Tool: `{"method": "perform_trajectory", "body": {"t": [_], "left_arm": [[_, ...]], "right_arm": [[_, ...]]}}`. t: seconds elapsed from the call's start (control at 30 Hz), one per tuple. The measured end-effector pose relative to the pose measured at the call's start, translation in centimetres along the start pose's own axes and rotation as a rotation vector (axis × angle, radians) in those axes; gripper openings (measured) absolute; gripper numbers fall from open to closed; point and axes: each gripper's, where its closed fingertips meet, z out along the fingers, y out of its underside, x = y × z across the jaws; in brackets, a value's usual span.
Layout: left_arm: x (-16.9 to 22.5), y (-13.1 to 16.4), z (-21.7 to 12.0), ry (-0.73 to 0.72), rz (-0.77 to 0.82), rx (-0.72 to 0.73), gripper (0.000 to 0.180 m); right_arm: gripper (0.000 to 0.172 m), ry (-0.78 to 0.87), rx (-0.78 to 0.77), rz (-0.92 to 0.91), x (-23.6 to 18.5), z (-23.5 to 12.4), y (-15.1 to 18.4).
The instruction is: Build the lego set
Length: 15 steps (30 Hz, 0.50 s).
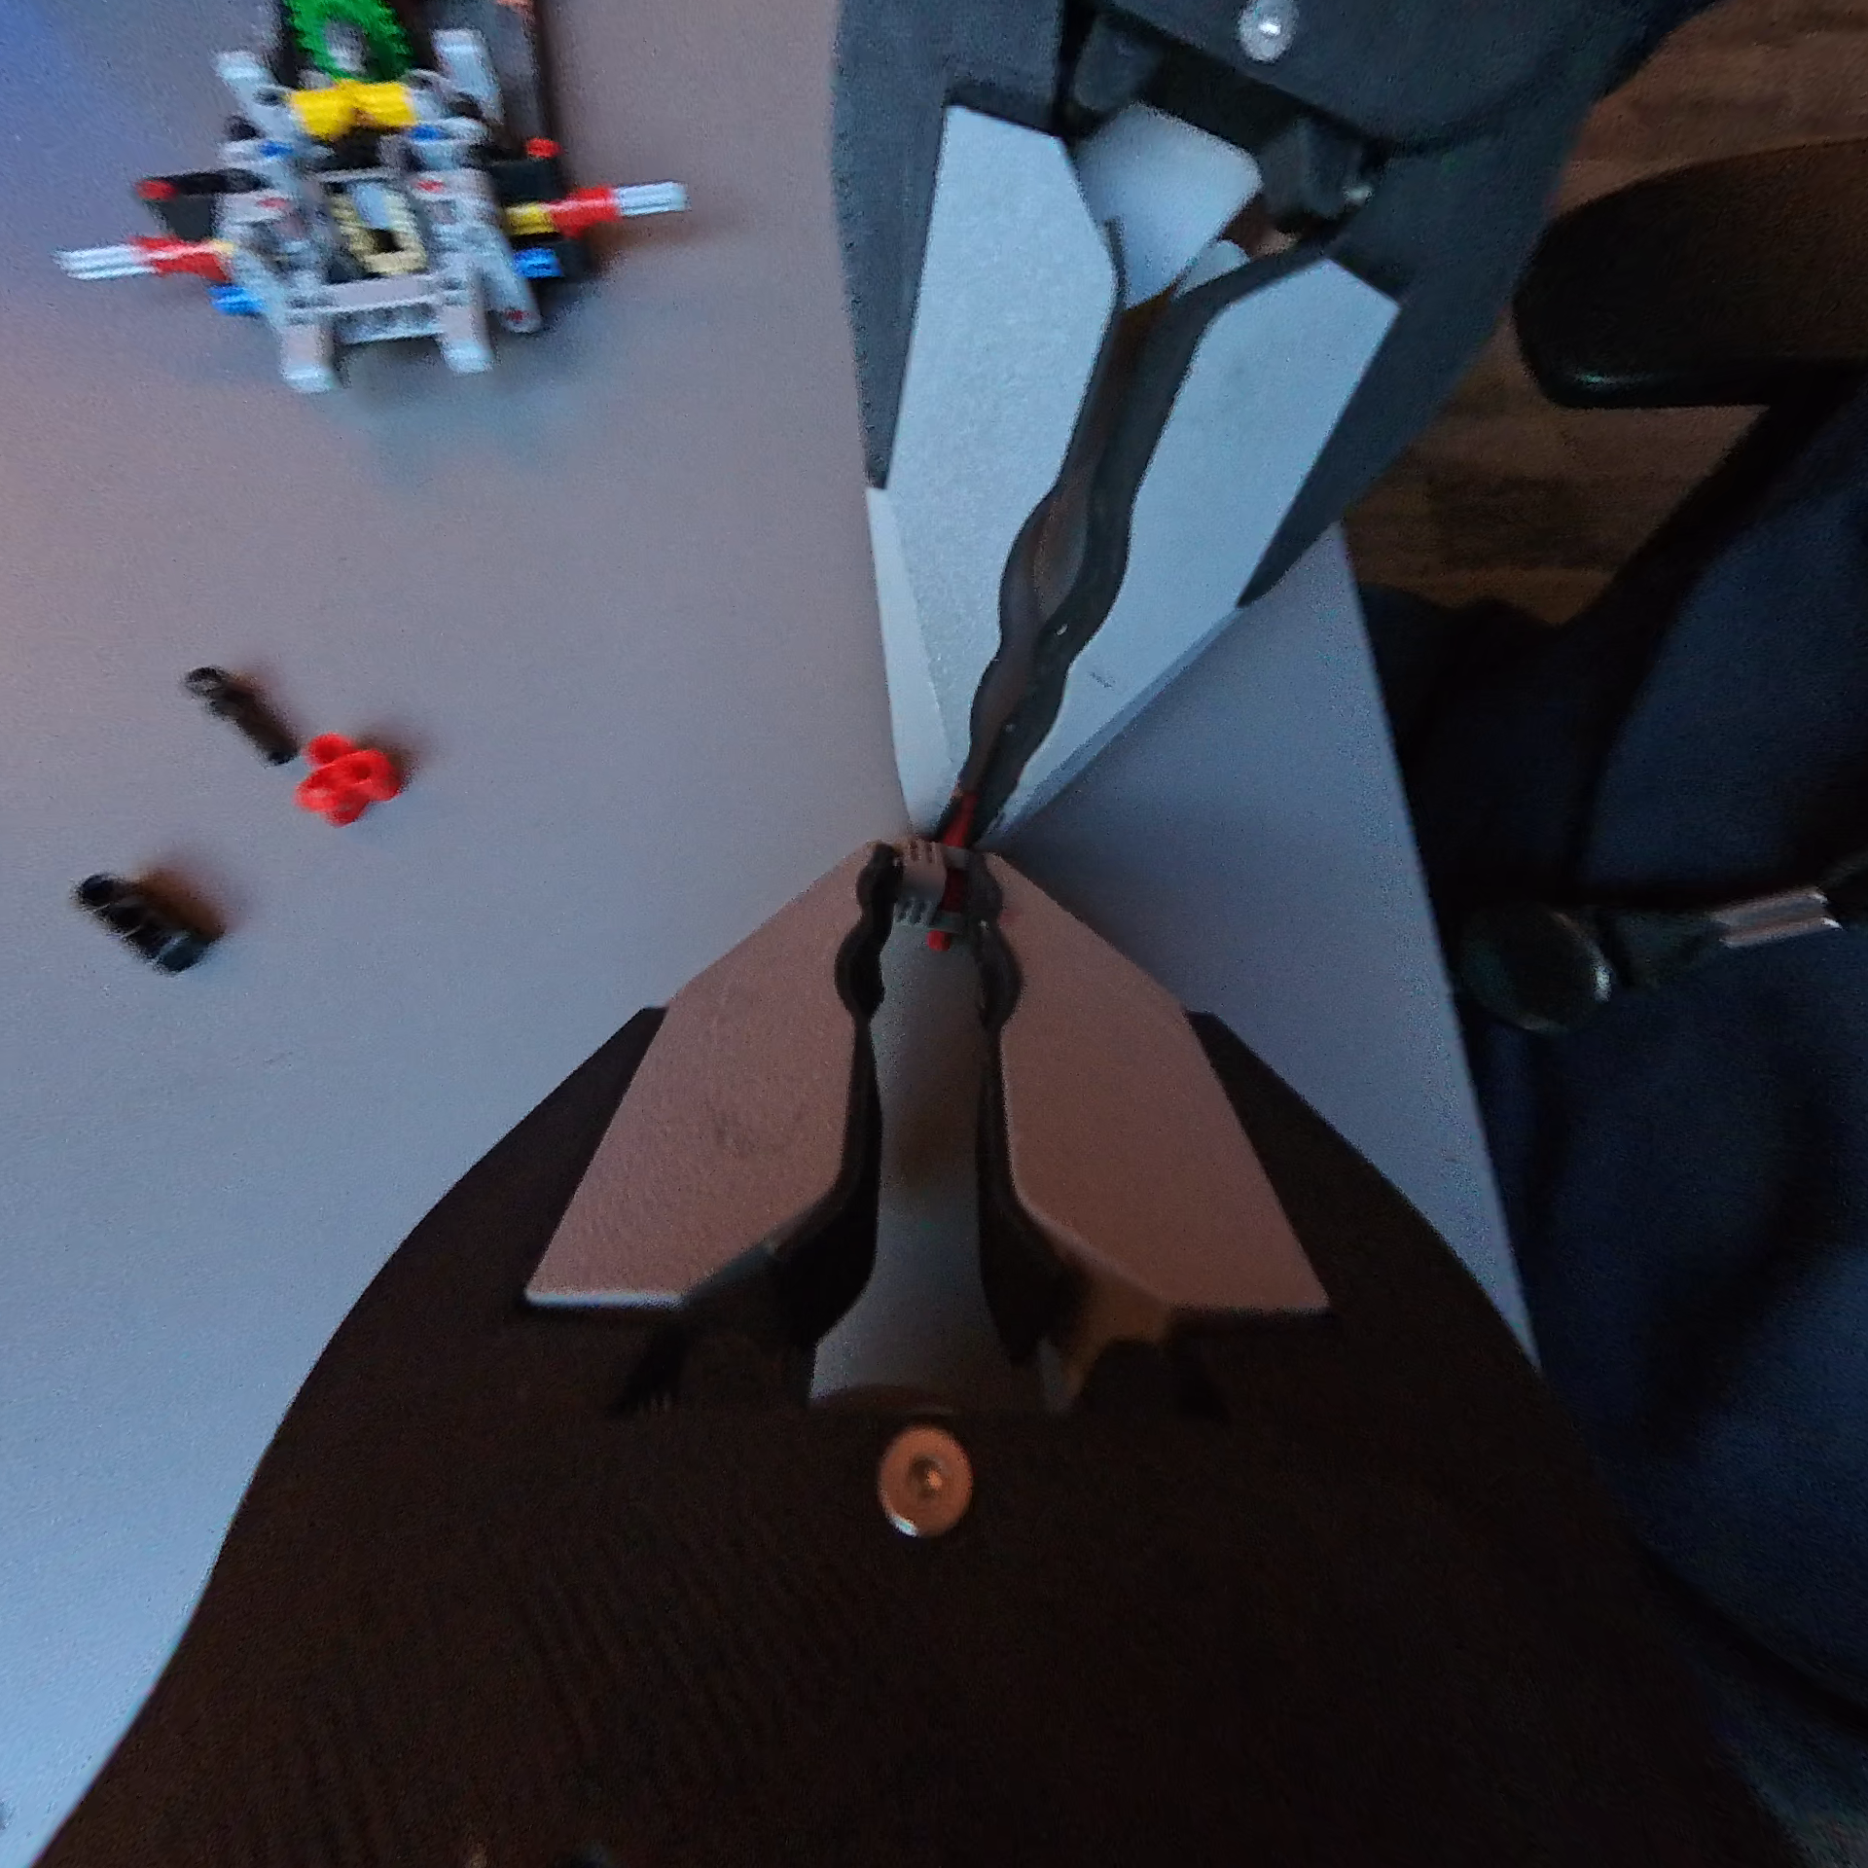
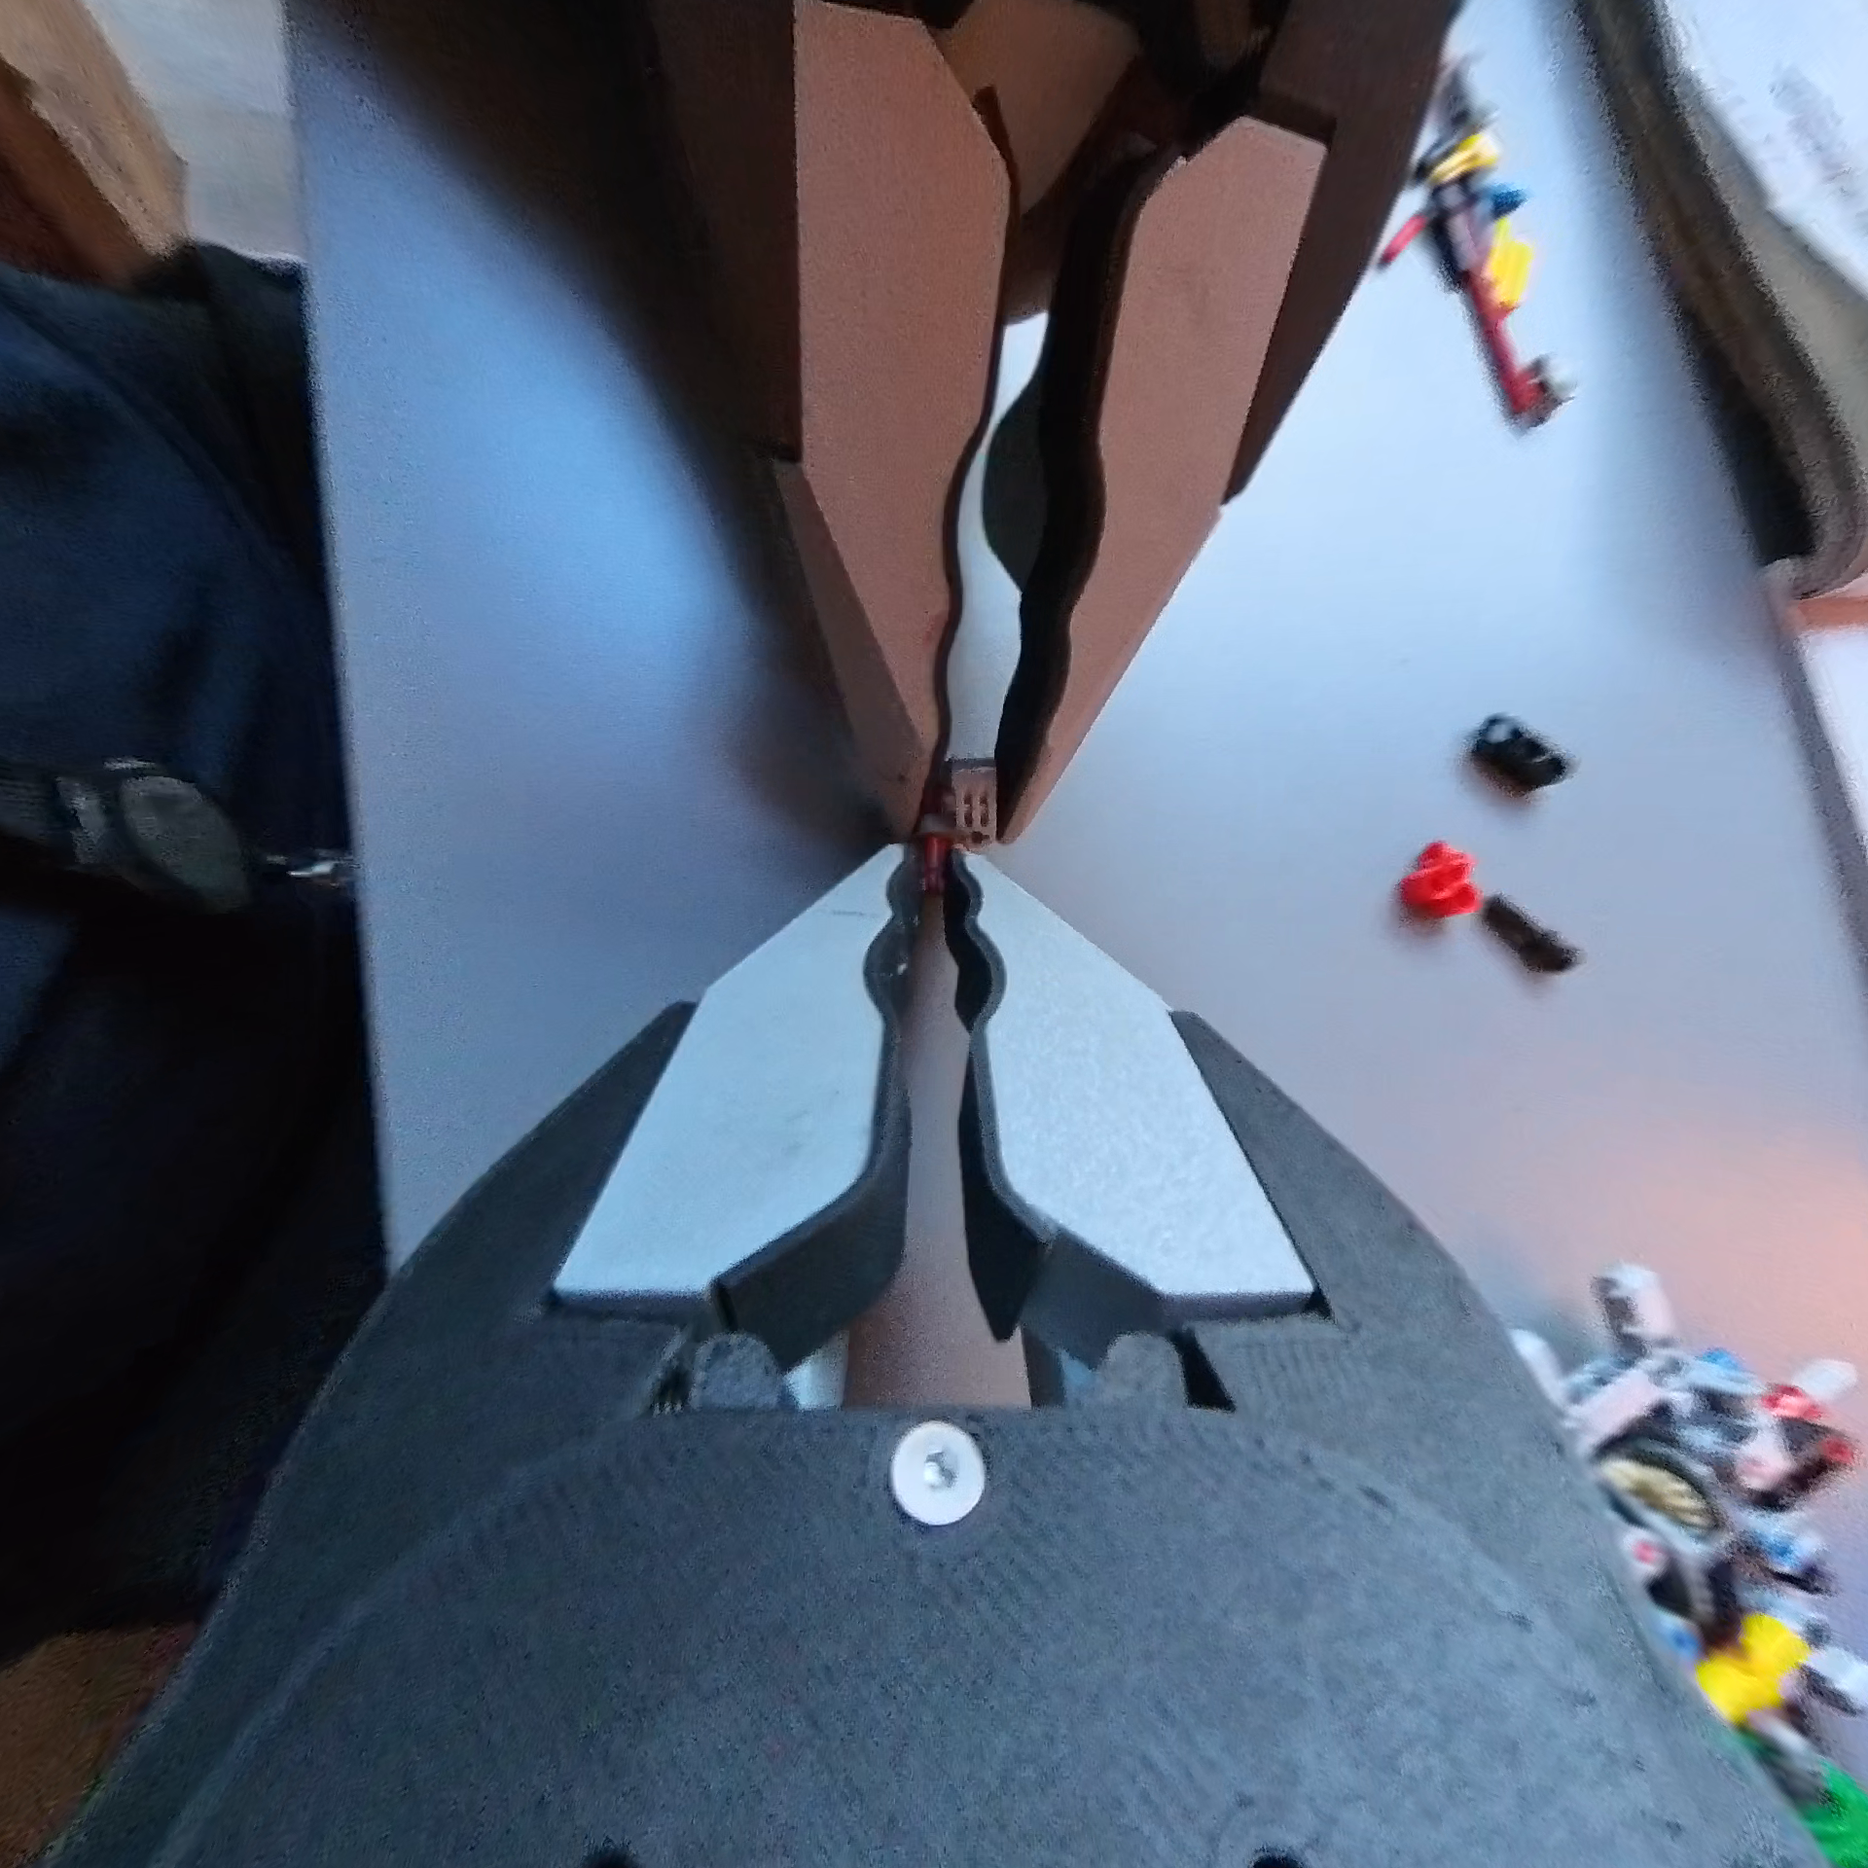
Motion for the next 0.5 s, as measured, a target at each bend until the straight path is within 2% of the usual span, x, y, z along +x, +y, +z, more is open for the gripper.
{"method": "perform_trajectory", "body": {"t": [0.07,0.17,0.27,0.5], "left_arm": [[-1.3,-0.1,-0.9,-0.047,-0.042,0.044,0.011],[-2.2,-0.5,-2.0,-0.085,-0.088,0.114,0.008],[-2.7,-0.3,-2.3,-0.126,-0.083,0.114,0.008],[-4.1,-2.4,-4.9,-0.155,-0.174,0.339,0.008]], "right_arm": [[0.001,0.054,0.065,0.019,1.4,0.3,-0.6],[0.002,0.043,0.159,0.144,2.5,0.1,-1.4],[0.002,0.069,0.152,0.15,3.0,0.4,-1.5],[0.001,-0.004,0.366,0.399,5.0,-1.0,-4.1]]}}
